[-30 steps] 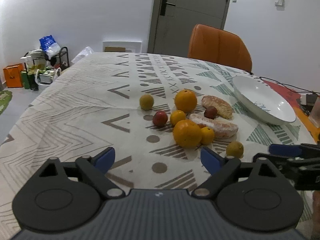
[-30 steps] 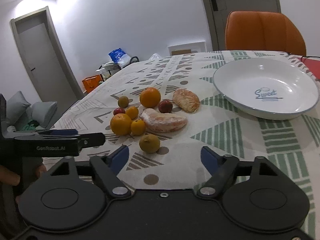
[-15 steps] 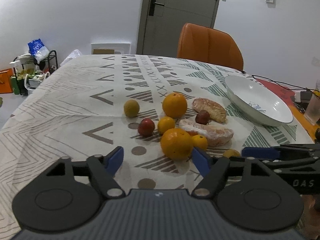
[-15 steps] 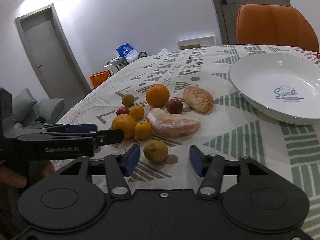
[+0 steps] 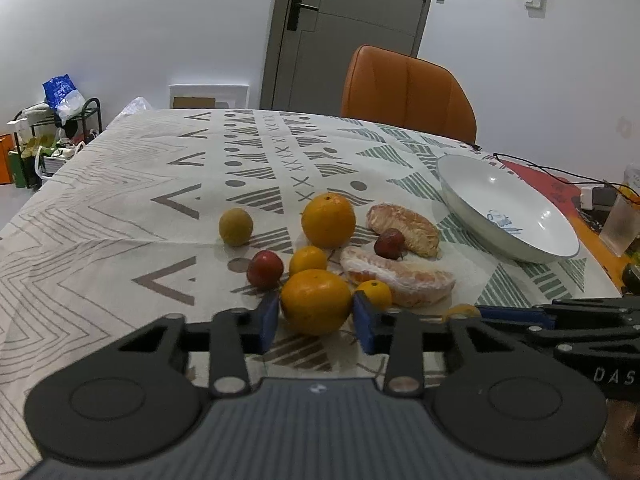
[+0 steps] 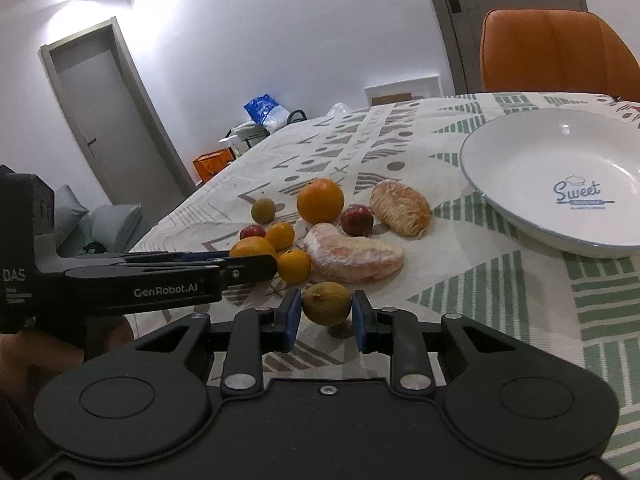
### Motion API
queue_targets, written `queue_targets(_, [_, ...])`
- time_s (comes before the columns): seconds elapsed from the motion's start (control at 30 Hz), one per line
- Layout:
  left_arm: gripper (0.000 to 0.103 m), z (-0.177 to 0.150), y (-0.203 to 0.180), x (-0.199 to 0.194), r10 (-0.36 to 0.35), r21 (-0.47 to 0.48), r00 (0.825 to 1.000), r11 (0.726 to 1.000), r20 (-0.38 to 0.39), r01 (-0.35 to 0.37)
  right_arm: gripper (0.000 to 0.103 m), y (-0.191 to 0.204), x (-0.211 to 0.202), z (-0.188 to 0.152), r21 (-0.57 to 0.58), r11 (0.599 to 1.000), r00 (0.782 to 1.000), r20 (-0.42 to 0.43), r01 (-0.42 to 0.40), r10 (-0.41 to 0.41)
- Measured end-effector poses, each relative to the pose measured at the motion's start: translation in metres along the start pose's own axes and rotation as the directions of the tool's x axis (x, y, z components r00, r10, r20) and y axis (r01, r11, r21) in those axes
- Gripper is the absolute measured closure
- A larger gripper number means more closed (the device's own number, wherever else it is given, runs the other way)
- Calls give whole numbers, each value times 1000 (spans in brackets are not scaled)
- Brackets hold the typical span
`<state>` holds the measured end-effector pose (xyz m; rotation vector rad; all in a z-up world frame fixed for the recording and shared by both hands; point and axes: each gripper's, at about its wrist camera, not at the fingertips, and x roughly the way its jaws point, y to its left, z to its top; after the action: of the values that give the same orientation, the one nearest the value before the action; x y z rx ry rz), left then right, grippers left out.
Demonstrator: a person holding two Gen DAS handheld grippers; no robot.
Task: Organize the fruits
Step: 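Grasp the large orange with the left tool while the right tool grasps a small yellow fruit, then carry both fruits over the white bowl and open both tools to drop them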
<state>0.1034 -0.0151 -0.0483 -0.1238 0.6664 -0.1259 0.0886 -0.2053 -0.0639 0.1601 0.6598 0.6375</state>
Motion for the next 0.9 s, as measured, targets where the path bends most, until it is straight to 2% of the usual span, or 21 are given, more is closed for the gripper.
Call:
queue_targets(0.43, [66,7,-17,-11,0,37,999,999,36,-1,78,-18,-17,3,34,999,998,64,25,-27])
queue_targets(0.9, [66,25,-50,-6,-9,88,998,996,64,3,78,-46,-41,13,82,994,985,150,77,-89])
